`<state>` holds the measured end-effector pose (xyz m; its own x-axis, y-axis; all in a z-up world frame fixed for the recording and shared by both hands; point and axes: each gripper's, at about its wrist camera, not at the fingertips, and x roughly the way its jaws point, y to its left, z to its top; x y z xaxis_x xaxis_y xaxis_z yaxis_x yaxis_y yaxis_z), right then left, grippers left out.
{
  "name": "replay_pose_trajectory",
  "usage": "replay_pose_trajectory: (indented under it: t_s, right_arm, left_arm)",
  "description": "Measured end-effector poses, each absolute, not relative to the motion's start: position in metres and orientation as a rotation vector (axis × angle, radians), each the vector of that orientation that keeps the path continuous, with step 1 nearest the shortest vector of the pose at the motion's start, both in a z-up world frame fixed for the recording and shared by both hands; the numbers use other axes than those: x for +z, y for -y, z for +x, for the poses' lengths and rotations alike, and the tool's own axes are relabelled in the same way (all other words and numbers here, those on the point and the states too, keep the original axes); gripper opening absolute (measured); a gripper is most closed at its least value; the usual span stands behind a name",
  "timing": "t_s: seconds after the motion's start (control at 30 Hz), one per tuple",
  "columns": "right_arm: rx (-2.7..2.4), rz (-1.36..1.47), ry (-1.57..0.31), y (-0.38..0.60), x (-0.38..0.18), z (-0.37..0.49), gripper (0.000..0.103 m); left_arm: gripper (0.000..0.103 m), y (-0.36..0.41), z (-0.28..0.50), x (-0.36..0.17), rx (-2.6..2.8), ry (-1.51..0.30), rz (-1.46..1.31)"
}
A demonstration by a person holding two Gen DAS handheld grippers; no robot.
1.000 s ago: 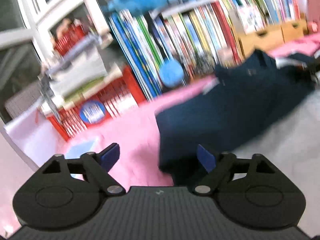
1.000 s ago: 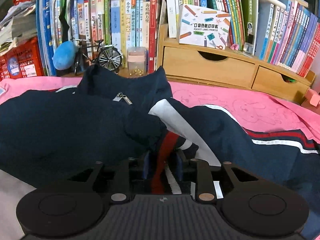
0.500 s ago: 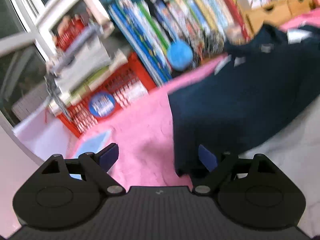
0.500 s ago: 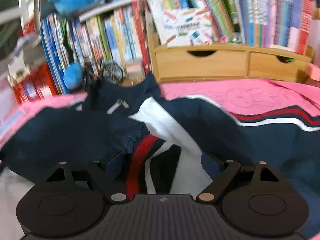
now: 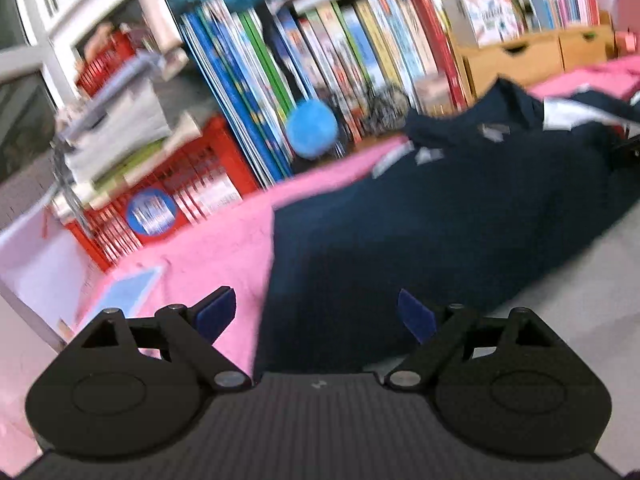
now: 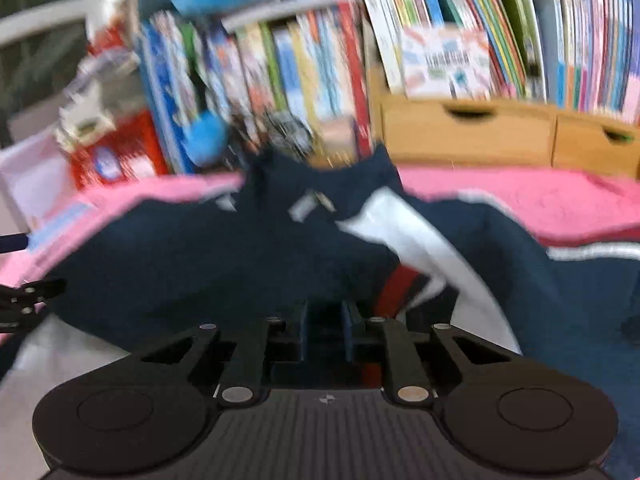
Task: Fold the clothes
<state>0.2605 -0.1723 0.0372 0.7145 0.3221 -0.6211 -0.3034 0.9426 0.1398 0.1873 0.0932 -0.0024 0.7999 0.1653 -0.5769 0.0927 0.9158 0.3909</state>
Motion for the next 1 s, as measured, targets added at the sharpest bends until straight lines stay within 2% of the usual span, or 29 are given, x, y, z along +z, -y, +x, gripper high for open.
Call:
replay_pose_trajectory:
  t_s: [0.03, 0.1, 0.2, 0.3, 0.33, 0.37, 0.4, 0.53, 0.6, 0.8, 0.9, 1.0]
  right_arm:
    - [0.343, 0.008, -0.689, 0.170, 0.036, 0.262, 0.014]
    - [0.336, -0.032, -0.680, 0.164, 0.032, 0.265, 0.013]
    - [0.325, -0.093, -0.671, 0.156, 0.029, 0.266, 0.014]
    - [0.321, -0.069, -0.689, 0.162, 0.039, 0.245, 0.027]
    - [0.338, -0.070, -0.680, 0.165, 0.042, 0.231, 0.043]
    - [0.356, -0.078, -0.671, 0.167, 0.044, 0.217, 0.050]
    - [0.374, -0.086, -0.661, 0.169, 0.046, 0.202, 0.054]
    - [0.446, -0.118, -0.621, 0.176, 0.054, 0.144, 0.054]
    - [0.445, -0.131, -0.659, 0.182, 0.042, 0.124, 0.054]
    - [0.345, -0.128, -0.632, 0.216, 0.028, 0.075, 0.064]
    - [0.275, -0.121, -0.614, 0.225, 0.036, 0.054, 0.065]
    - [0.327, -0.170, -0.515, 0.213, 0.048, 0.023, 0.078]
  left_arm:
    - [0.090, -0.095, 0.188, -0.010, 0.047, -0.655, 0.410]
    - [0.098, -0.102, 0.187, -0.022, 0.066, -0.630, 0.368]
    - [0.099, -0.103, 0.186, -0.023, 0.085, -0.625, 0.355]
    - [0.097, -0.099, 0.177, -0.016, 0.110, -0.635, 0.406]
    - [0.097, -0.098, 0.171, -0.013, 0.114, -0.626, 0.427]
    - [0.097, -0.098, 0.163, -0.010, 0.112, -0.612, 0.443]
    - [0.097, -0.097, 0.155, -0.007, 0.105, -0.602, 0.453]
    - [0.098, -0.103, 0.128, -0.006, 0.069, -0.623, 0.452]
    - [0.098, -0.111, 0.117, -0.012, 0.082, -0.639, 0.447]
    - [0.099, -0.146, 0.080, -0.010, 0.156, -0.666, 0.390]
    - [0.099, -0.157, 0.061, -0.001, 0.164, -0.681, 0.352]
    - [0.097, -0.147, 0.040, 0.021, 0.123, -0.627, 0.325]
